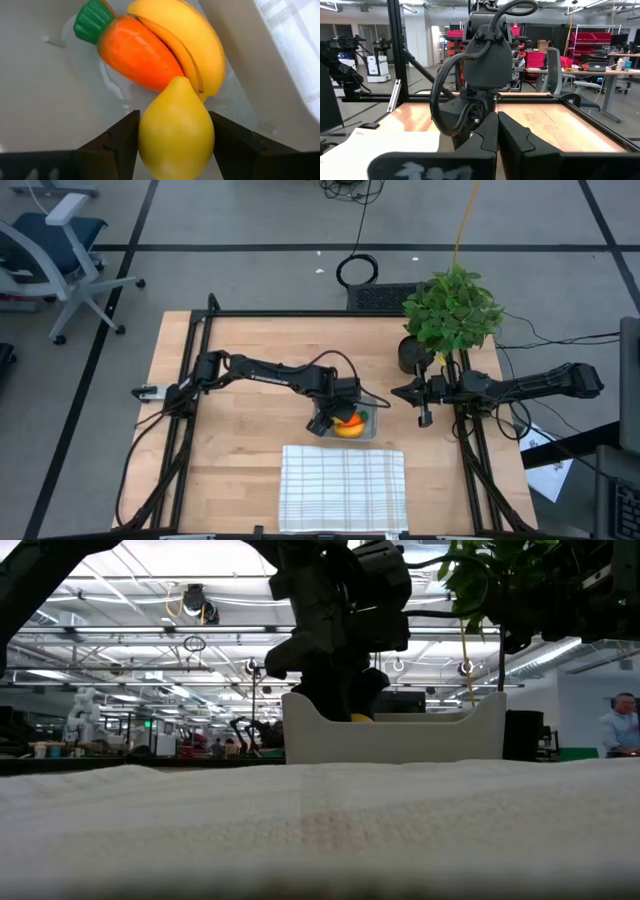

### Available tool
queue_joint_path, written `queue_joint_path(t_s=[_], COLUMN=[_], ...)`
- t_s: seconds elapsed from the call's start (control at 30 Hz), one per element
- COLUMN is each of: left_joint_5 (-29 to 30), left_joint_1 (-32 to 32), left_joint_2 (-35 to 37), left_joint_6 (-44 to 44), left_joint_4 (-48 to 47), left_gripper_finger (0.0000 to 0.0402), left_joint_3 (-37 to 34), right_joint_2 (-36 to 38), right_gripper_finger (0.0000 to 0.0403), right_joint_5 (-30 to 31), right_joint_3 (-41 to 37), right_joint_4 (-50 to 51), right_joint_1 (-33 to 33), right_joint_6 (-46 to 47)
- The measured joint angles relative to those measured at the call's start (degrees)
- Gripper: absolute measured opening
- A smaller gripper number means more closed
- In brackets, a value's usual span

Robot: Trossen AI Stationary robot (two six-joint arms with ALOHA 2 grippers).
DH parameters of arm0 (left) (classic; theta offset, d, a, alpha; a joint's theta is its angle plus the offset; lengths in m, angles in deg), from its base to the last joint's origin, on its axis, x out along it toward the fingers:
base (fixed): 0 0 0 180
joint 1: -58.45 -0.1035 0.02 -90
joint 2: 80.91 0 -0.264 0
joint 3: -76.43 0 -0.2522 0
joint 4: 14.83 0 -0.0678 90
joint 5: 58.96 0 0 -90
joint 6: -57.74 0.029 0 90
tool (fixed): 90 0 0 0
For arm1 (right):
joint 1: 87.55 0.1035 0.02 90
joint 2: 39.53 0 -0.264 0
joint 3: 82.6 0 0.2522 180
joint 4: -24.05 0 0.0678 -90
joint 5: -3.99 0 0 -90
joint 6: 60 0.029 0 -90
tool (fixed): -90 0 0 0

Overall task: Pick and placing Produce into tupperware
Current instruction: Put the lemon into the gray bin

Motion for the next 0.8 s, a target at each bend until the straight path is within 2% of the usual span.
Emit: queue_joint_path(t_s=[0.8], left_joint_5=[-0.5], left_joint_1=[-0.38], left_joint_2=[-1.11], left_joint_6=[-0.82], left_joint_4=[0.35], left_gripper_finger=[0.0212], left_joint_3=[0.02], right_joint_2=[-0.04], right_gripper_finger=[0.0], right_joint_5=[0.0], right_joint_3=[0.0], right_joint_4=[-0.17], right_joint_1=[0.0], right_joint_6=[0.2])
